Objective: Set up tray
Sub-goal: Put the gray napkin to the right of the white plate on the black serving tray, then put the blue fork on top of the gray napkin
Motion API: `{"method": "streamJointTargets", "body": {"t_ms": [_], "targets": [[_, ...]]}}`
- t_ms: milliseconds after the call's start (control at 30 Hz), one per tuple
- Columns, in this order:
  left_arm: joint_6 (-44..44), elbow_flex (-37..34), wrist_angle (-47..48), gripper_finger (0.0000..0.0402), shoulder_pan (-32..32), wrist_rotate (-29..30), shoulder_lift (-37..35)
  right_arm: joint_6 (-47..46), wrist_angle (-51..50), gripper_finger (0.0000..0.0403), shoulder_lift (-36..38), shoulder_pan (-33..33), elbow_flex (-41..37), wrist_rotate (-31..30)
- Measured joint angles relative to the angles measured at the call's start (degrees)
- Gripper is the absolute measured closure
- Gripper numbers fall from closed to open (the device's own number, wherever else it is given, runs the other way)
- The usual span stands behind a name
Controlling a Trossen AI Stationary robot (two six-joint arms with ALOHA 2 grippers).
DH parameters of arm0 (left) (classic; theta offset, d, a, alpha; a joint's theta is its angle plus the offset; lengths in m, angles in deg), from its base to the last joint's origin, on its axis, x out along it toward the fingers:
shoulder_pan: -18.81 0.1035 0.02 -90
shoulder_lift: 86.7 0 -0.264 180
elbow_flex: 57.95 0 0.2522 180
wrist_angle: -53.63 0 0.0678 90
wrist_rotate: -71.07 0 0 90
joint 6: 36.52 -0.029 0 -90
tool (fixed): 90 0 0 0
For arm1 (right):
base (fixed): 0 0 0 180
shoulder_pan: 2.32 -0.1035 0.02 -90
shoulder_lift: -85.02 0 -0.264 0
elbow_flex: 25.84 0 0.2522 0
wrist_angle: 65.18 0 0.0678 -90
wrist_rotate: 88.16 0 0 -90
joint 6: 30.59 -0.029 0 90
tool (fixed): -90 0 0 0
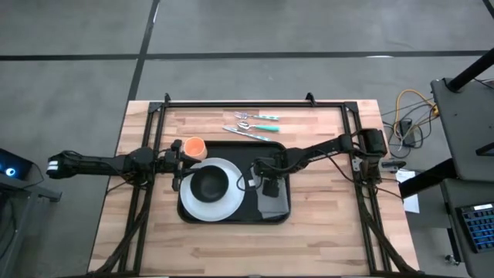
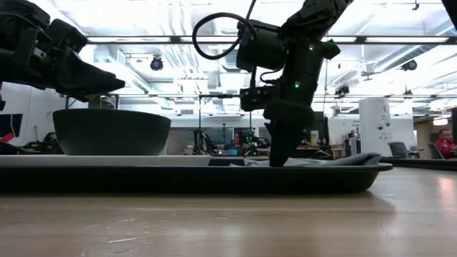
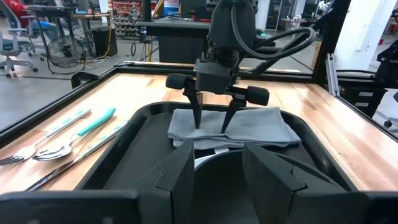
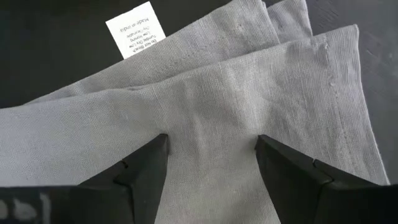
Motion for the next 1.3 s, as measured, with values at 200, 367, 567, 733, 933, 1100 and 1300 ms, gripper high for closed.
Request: {"method": "streamJointTargets", "body": {"t_ms": [200, 367, 567, 733, 933, 1100, 1300], "targets": [[0.0, 0.0, 0.0, 0.0283, 0.0, 0.0, 0.0, -4.5, 0.1, 0.0172, 0.0, 0.0, 0.0, -0.2], [0.0, 0.0, 0.0, 0.0283, 0.0, 0.0, 0.0, -5.9, 1.0, 0.0173, 0.0, 0.0, -0.1, -1.1], [0.0, 0.0, 0.0, 0.0283, 0.0, 0.0, 0.0, -6.1, 1.7, 0.0172, -0.2, 0.4, 1.1, -3.1], [0.0, 0.0, 0.0, 0.0283, 0.0, 0.0, 0.0, -5.8, 1.5, 0.0172, -0.2, 0.4, 1.9, -3.3], [0.0, 0.0, 0.0, 0.0283, 0.0, 0.0, 0.0, -4.7, -2.6, 0.0172, -0.2, 0.3, 5.1, -2.8], [0.0, 0.0, 0.0, 0.0283, 0.0, 0.0, 0.0, 0.8, -1.5, 0.0174, 0.7, 0.2, 6.7, -2.5], [0.0, 0.0, 0.0, 0.0283, 0.0, 0.0, 0.0, 7.4, 3.1, 0.0175, 1.2, 1.3, 6.6, 0.9]]}}
